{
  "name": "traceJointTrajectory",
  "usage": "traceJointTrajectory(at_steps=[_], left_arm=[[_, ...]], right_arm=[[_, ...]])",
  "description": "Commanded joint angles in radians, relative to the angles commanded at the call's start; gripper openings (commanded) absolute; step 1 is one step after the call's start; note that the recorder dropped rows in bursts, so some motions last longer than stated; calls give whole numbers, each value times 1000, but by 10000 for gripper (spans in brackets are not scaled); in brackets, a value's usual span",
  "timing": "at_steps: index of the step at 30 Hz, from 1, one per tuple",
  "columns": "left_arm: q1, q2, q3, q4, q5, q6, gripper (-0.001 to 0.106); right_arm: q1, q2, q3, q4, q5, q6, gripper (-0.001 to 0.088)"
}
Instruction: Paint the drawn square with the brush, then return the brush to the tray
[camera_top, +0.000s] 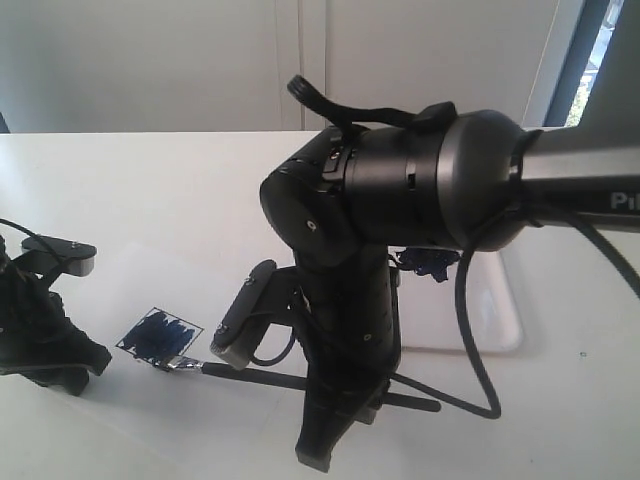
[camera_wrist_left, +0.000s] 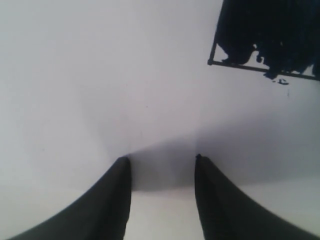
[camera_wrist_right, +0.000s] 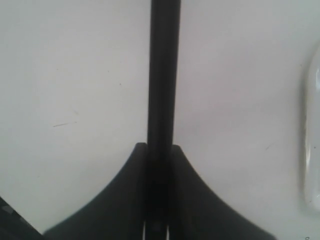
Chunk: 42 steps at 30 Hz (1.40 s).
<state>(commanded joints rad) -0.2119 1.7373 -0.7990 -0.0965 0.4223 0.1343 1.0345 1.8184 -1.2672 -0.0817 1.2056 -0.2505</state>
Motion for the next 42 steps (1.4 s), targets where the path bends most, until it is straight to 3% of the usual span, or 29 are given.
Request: traceJointTrajectory(at_steps=[22,42], left_arm=[[0,0,0,0,-1,0,468],[0,0,0,0,-3,0,468]], right_arm=[[0,-2,0,-108,15,95,0],[0,-2,0,-48,15,25,0]])
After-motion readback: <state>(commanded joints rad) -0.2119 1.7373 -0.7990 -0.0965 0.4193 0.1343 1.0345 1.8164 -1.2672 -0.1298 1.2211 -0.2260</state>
